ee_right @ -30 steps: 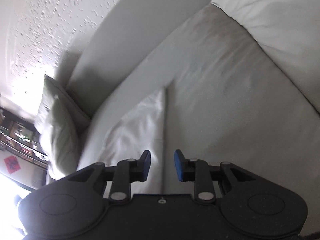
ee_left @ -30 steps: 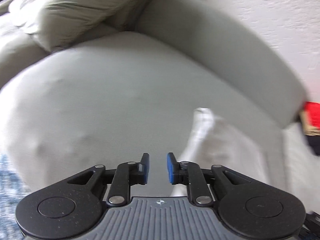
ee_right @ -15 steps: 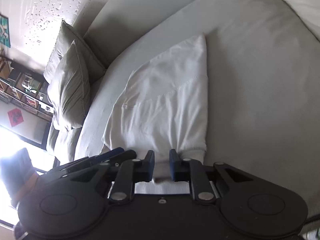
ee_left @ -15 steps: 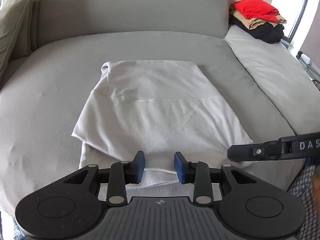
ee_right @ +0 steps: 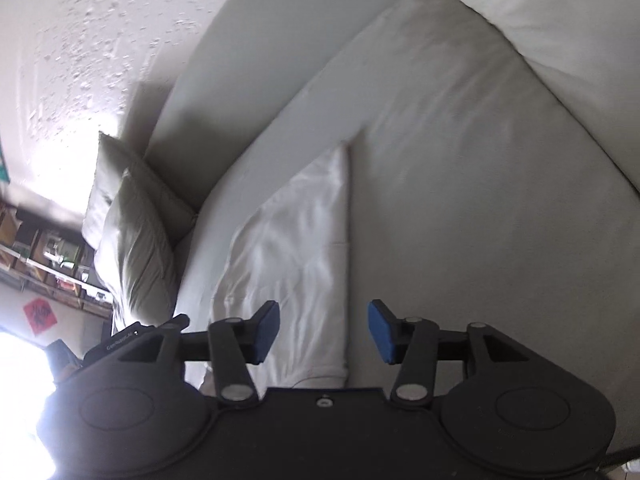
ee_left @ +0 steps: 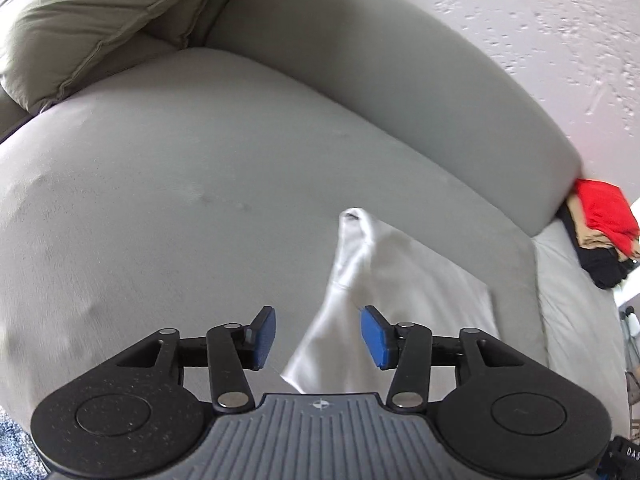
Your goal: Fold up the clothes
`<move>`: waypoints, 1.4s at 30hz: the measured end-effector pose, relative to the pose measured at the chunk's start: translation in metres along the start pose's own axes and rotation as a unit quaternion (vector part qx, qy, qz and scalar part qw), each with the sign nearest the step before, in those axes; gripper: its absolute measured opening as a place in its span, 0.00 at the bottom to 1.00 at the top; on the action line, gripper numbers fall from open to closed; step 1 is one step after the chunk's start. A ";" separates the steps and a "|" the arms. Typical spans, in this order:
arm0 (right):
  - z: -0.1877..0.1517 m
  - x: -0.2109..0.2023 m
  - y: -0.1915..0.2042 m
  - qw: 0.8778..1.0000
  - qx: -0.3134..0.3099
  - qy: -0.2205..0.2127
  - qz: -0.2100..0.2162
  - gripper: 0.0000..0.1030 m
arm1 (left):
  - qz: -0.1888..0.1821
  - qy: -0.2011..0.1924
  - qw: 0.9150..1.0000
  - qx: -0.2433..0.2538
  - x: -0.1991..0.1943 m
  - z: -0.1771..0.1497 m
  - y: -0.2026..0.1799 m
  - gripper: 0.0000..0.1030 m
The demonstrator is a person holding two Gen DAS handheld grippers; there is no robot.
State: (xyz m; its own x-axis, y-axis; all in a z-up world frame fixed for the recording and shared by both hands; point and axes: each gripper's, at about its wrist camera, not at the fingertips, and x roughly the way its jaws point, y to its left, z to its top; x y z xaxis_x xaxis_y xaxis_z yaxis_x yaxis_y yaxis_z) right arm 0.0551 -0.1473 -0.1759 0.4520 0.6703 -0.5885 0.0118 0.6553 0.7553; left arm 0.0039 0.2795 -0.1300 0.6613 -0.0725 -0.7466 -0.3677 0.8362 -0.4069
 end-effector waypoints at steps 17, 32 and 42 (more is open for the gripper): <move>0.034 0.058 -0.005 0.998 0.012 0.055 0.006 0.32 | -0.082 0.132 0.988 0.021 0.061 0.006 -0.003 0.55; 0.075 0.137 -0.030 0.992 0.090 0.046 0.073 0.05 | -0.153 0.136 0.978 -0.050 0.121 0.033 0.003 0.36; 0.047 0.089 0.033 0.993 -0.094 -0.064 0.007 0.04 | -0.082 0.003 0.991 0.101 0.046 0.009 -0.079 0.06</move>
State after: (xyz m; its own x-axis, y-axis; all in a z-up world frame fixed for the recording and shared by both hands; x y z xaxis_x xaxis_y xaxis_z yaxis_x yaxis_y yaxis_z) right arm 0.1374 -0.0828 -0.1898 0.5615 0.6374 -0.5277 -0.1568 0.7081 0.6885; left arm 0.0695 0.2154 -0.1279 0.6972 -0.2200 -0.6823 -0.1165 0.9043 -0.4107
